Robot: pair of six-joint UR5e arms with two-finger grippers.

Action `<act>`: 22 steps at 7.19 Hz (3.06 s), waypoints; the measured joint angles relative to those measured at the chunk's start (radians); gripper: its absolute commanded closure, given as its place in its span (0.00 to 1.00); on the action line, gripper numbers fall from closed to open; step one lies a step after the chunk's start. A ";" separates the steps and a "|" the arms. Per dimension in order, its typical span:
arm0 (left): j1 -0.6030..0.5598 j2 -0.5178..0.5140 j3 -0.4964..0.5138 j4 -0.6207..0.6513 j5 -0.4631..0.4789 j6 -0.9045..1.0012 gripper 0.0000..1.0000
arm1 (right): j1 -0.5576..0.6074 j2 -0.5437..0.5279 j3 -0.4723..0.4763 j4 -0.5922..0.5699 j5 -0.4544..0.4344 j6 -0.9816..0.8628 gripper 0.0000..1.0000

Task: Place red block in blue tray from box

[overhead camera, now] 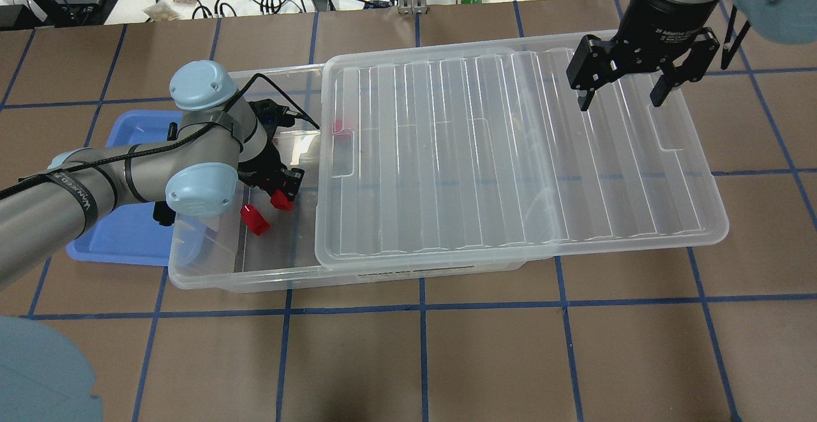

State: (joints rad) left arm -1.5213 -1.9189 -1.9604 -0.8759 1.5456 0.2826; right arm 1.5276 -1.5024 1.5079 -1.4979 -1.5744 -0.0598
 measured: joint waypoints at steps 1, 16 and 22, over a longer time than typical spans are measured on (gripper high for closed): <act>0.000 0.009 0.005 -0.007 0.004 -0.005 1.00 | -0.001 0.000 0.000 -0.001 -0.001 0.000 0.00; 0.463 0.019 0.296 -0.367 -0.032 0.450 1.00 | -0.327 0.082 0.000 -0.093 -0.061 -0.291 0.00; 0.466 -0.092 0.178 -0.119 -0.041 0.452 0.00 | -0.405 0.177 0.059 -0.221 -0.053 -0.428 0.00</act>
State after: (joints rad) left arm -1.0549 -2.0107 -1.7826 -0.9954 1.5048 0.7344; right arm 1.1228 -1.3257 1.5673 -1.7192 -1.6275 -0.4881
